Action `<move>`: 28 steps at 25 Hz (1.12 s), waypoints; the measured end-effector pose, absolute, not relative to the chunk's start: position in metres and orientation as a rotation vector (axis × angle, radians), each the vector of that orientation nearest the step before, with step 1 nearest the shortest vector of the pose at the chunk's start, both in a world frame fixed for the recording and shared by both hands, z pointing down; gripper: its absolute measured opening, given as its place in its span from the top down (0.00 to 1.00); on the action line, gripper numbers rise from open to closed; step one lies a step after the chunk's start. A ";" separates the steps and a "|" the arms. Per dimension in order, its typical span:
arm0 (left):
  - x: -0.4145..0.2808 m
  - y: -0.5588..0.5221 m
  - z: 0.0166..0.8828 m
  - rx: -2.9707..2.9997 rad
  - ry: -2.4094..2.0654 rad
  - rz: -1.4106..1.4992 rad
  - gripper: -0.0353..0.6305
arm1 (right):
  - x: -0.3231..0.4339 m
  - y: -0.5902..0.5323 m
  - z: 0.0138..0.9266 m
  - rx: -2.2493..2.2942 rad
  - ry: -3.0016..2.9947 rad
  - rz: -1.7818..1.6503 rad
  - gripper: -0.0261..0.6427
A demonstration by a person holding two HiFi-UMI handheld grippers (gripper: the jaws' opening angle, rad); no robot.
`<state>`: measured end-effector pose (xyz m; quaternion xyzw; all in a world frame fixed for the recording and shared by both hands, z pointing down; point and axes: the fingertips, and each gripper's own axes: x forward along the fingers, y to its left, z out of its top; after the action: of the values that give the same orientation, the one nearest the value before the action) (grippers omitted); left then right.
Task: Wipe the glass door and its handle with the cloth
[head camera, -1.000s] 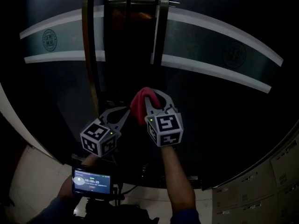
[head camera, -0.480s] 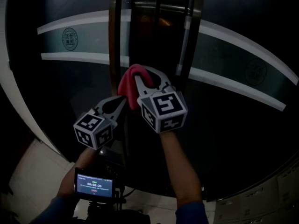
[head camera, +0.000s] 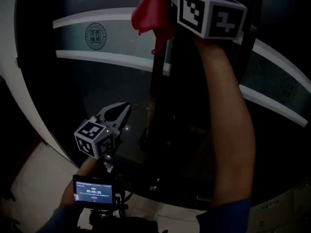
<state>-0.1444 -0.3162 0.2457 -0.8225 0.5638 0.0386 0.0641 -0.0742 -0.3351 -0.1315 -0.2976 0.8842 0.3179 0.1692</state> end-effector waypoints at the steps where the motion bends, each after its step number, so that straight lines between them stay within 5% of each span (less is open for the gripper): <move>1: -0.152 -0.317 0.247 -2.491 1.696 0.118 0.93 | -0.077 -0.336 -0.145 -0.876 2.495 0.917 0.92; 11: -0.178 -0.336 0.245 -2.542 1.571 0.092 0.93 | -0.099 -0.348 -0.095 -1.014 2.508 0.969 0.92; 28: -0.128 -0.353 0.263 -2.661 1.317 0.058 0.93 | -0.083 -0.358 0.190 -1.203 2.625 0.630 0.92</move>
<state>-0.1280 -0.3534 0.2628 -0.8928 0.4418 0.0194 0.0857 -0.0834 -0.3581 0.1897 -0.4052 0.8844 0.2122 0.0928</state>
